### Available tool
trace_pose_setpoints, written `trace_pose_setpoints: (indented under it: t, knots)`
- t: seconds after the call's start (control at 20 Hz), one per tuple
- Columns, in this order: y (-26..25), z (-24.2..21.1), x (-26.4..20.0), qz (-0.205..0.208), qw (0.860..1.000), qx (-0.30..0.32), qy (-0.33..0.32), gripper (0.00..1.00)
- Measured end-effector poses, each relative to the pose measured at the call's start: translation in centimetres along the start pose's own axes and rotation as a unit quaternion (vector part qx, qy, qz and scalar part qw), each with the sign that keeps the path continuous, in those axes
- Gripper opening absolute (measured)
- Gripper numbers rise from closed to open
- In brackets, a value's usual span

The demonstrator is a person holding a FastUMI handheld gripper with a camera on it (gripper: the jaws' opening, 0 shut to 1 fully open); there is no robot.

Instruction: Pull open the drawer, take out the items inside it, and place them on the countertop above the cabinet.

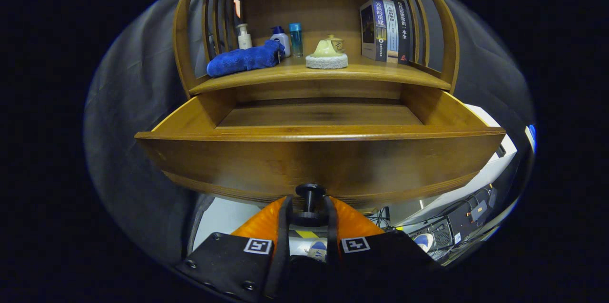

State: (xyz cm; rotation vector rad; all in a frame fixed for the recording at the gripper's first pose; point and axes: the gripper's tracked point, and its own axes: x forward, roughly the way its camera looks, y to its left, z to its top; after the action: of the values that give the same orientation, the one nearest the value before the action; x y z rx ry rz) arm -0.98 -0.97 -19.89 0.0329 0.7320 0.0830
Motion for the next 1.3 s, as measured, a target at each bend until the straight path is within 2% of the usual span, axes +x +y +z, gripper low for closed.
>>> trace_pose_setpoints:
  t: [0.4,0.75,1.0,1.15,1.3]
  knots:
    - [-0.1,-0.5,0.3,0.006,1.000,0.001,0.016,0.39]
    - [0.1,0.0,-0.6,0.008,1.000,-0.011,0.002,0.57]
    - [1.3,1.1,-2.5,0.034,0.999,-0.008,-0.016,0.96]
    - [2.2,3.9,-5.3,0.060,0.996,-0.018,-0.059,0.96]
    - [1.3,8.3,-8.9,0.059,0.988,-0.025,-0.137,0.96]
